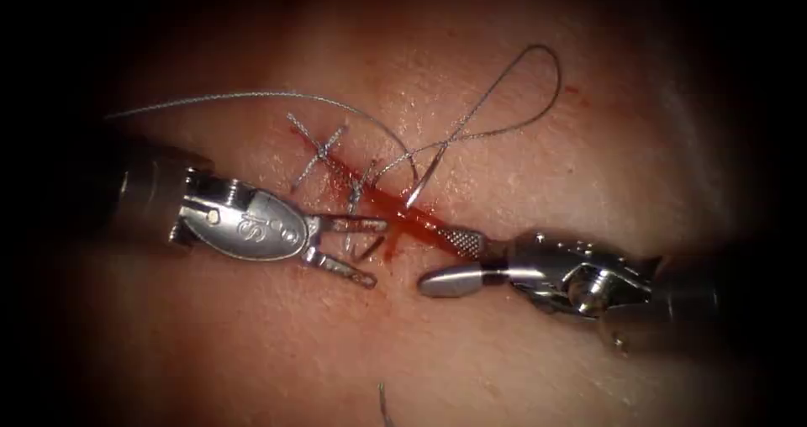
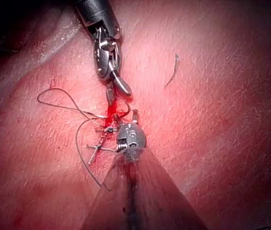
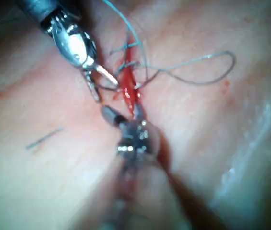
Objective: Wound Closure
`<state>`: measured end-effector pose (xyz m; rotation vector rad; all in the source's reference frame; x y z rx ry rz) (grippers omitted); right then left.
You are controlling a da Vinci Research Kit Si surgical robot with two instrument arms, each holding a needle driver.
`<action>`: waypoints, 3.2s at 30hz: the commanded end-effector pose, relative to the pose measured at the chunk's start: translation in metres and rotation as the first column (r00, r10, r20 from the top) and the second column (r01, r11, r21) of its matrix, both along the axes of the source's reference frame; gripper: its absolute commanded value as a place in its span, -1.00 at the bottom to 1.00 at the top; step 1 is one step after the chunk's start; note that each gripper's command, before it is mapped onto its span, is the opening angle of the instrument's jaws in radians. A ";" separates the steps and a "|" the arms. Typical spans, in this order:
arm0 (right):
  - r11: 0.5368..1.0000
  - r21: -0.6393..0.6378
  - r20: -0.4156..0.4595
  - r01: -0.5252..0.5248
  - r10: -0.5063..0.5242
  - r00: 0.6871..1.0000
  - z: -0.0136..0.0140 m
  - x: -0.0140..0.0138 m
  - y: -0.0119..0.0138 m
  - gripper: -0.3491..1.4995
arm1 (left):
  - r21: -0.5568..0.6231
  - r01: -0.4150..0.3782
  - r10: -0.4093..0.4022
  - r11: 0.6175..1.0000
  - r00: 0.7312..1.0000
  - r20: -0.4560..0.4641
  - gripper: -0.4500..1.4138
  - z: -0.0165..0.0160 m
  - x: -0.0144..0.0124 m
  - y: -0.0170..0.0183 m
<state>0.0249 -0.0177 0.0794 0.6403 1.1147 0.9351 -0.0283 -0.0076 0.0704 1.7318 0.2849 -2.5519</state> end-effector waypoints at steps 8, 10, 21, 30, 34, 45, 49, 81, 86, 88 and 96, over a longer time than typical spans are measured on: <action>1.000 0.004 0.001 -0.004 0.004 1.000 0.0004 0.0009 -0.0005 0.67 | 0.002 -0.023 0.023 1.000 0.999 0.026 -1.00 -0.0008 -0.0008 -0.0012; 1.000 0.005 -0.001 -0.002 0.002 1.000 0.0003 0.0006 -0.0005 0.67 | 0.000 -0.017 0.017 1.000 1.000 0.023 -1.00 -0.0011 -0.0006 -0.0012; 0.965 -0.259 0.020 0.036 -0.032 0.999 -0.0017 0.0001 0.0018 0.73 | 0.168 0.026 -0.028 0.985 1.000 0.010 -1.00 -0.0028 -0.0006 -0.0006; 0.875 -0.482 0.147 0.053 0.021 0.989 -0.0043 -0.0022 0.0040 0.73 | 0.520 -0.099 0.073 0.848 0.995 0.070 -1.00 -0.0049 -0.0001 -0.0027; 0.863 -0.502 0.178 0.055 0.041 0.983 -0.0055 -0.0037 0.0053 0.73 | 0.609 -0.141 0.115 0.781 0.990 0.082 -1.00 -0.0064 0.0006 -0.0044; 0.848 -0.526 0.208 0.063 0.057 0.976 -0.0061 -0.0050 0.0039 0.73 | 0.601 -0.185 0.100 0.778 0.980 0.172 -1.00 -0.0143 0.0025 -0.0025; 0.845 -0.529 0.212 0.072 0.050 0.976 -0.0068 -0.0046 0.0023 0.58 | 0.526 -0.137 0.045 0.840 0.982 0.183 -1.00 -0.0186 0.0027 0.0000; 0.721 -0.671 0.284 0.174 0.032 0.958 -0.0073 0.0074 0.0001 0.36 | 0.075 0.257 -0.268 0.964 0.922 0.280 -1.00 -0.0295 0.0068 0.0100; 0.715 -0.671 0.294 0.198 0.011 0.956 -0.0051 0.0092 -0.0003 0.33 | 0.074 0.262 -0.272 0.962 0.923 0.273 -1.00 -0.0297 0.0071 0.0098; 0.714 -0.670 0.295 0.201 0.008 0.955 -0.0048 0.0096 -0.0002 0.22 | 0.074 0.260 -0.271 0.963 0.922 0.276 -1.00 -0.0297 0.0069 0.0098; 0.674 -0.692 0.295 0.258 -0.063 0.954 -0.0043 0.0085 0.0000 -1.00 | 0.082 0.261 -0.273 0.962 0.922 0.274 -1.00 -0.0294 0.0067 0.0094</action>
